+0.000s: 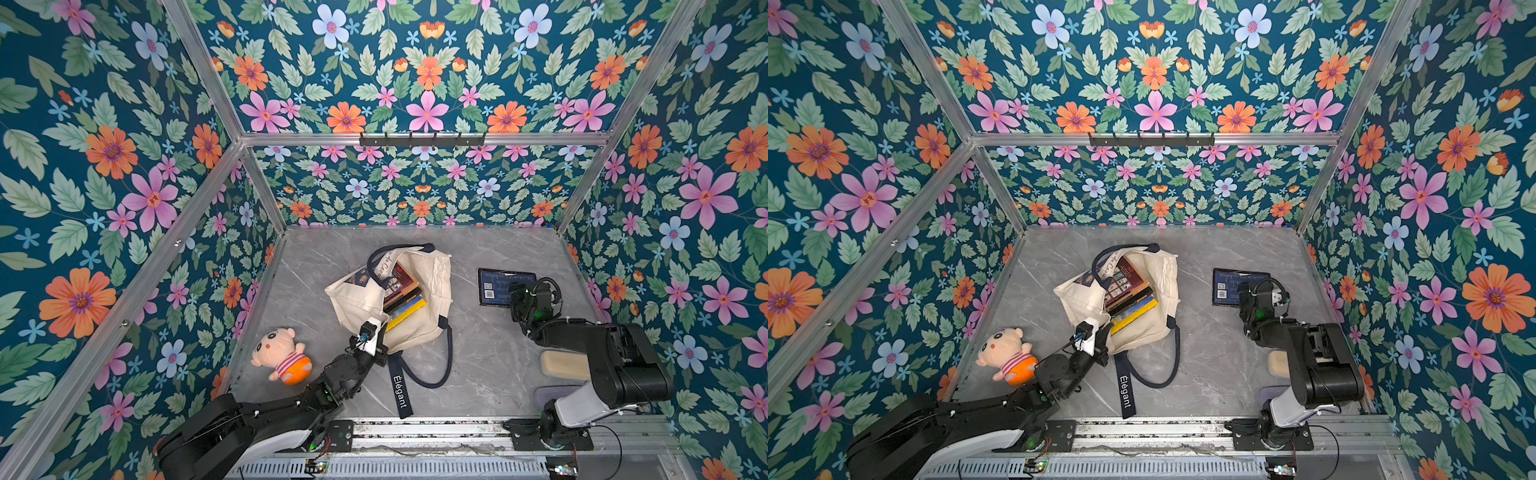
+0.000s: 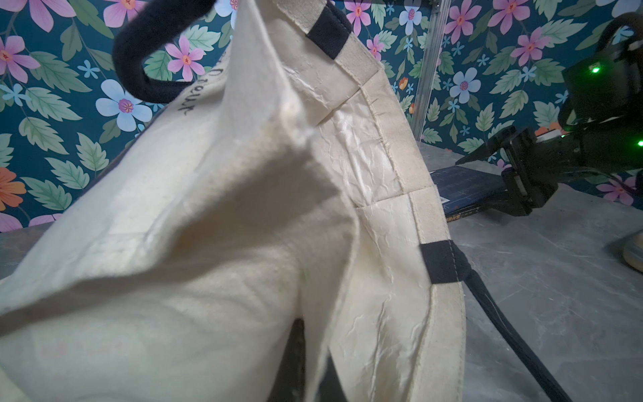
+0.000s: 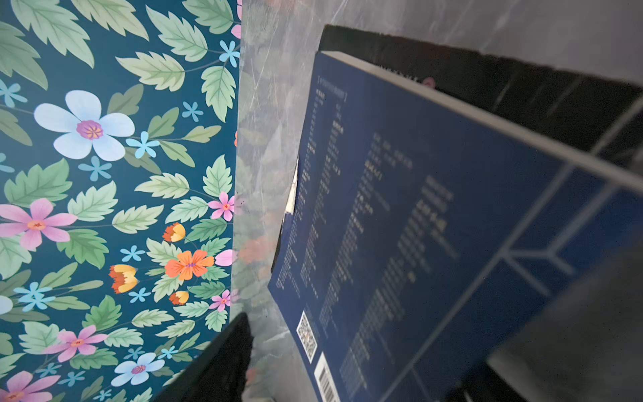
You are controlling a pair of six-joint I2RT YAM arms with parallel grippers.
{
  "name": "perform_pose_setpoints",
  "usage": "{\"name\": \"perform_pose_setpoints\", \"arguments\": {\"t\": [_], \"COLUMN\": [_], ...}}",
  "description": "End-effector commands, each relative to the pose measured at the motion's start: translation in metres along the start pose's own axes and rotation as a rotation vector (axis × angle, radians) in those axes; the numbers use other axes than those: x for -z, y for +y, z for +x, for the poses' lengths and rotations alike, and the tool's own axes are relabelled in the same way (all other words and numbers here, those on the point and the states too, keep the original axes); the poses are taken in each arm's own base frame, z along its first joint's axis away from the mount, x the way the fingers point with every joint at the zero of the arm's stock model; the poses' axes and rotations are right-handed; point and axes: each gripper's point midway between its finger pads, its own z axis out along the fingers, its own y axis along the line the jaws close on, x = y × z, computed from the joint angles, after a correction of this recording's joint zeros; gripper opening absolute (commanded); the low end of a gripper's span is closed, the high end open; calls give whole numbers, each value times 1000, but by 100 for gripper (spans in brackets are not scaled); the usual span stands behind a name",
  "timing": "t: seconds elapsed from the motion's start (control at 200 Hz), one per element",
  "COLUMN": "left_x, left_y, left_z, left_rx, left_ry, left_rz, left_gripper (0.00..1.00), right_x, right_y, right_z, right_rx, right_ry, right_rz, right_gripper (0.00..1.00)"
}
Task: Take out the books from the canvas bag
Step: Place the book on the book, then pick up the book from the canvas bag.
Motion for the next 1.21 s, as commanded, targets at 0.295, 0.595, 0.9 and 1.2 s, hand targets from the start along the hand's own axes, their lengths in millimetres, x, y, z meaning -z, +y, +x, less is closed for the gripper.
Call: {"name": "perform_pose_setpoints", "arguments": {"t": [0.295,0.595,0.9,1.2], "left_x": [7,7,11,11], "left_y": [-8,-11,-12,-15], "left_z": [-8,-8,-11,-12], "left_rx": [-1,-13,-22,-26], "left_ry": [-58,-61,-81,-88], "left_rz": [49,60,63,81], "left_gripper": [0,0,0,0], "right_x": [23,69,141,166], "right_y": [-19,14,89,115], "right_z": [17,31,128,233], "right_rx": [33,195,501,610], "right_ry": [109,172,255,467], "right_rz": [105,28,-274,-426], "right_gripper": [99,99,89,75]}}
